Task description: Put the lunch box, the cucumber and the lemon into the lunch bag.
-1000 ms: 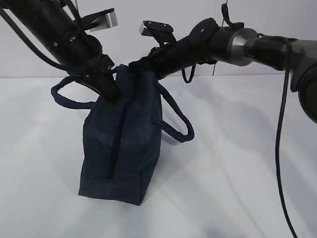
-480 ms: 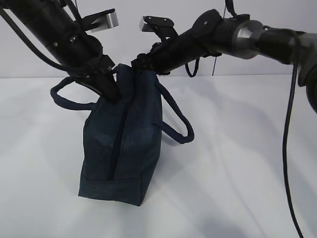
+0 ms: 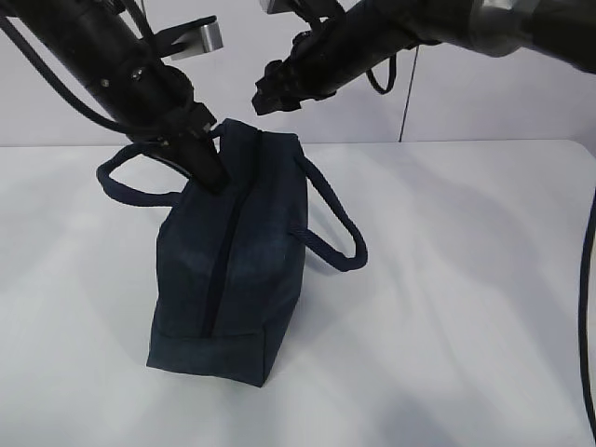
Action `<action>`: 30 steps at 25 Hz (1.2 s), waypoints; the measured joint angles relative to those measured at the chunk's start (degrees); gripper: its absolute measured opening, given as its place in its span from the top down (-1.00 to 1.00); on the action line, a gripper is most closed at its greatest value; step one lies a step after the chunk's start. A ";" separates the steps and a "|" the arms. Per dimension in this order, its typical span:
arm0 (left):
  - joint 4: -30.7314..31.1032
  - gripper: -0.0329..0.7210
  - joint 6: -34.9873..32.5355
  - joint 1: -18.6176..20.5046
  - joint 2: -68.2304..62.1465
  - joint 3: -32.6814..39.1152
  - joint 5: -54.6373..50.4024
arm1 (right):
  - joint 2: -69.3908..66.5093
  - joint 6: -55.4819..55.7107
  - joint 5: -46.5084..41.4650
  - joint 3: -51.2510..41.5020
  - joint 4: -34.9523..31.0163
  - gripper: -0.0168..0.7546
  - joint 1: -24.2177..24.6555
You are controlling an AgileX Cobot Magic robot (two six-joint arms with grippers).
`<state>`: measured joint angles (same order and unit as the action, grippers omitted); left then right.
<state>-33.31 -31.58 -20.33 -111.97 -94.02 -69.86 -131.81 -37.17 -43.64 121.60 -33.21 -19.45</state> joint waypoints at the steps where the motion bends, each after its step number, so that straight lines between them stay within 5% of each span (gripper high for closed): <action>1: 0.00 0.91 0.00 0.00 0.00 0.00 0.00 | 0.57 0.94 -1.16 0.00 2.41 -0.02 0.00; 9: 2.52 0.91 2.05 0.00 0.00 0.00 0.00 | 6.66 8.73 -15.76 0.33 15.27 -0.02 0.00; 23: 13.12 0.89 16.04 -0.37 0.45 0.00 0.00 | 15.25 16.75 -27.82 1.56 20.71 -0.02 0.00; 27: 14.42 0.58 18.25 -0.37 0.45 0.00 0.00 | 16.65 18.84 -28.04 1.56 20.97 -0.02 0.00; 30: 14.93 0.06 19.52 -0.37 0.49 0.00 0.00 | 17.52 21.04 -28.05 1.56 21.33 -0.02 0.00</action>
<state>-18.38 -12.06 -20.70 -111.49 -94.02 -69.86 -114.29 -16.13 -71.69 123.16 -11.87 -19.45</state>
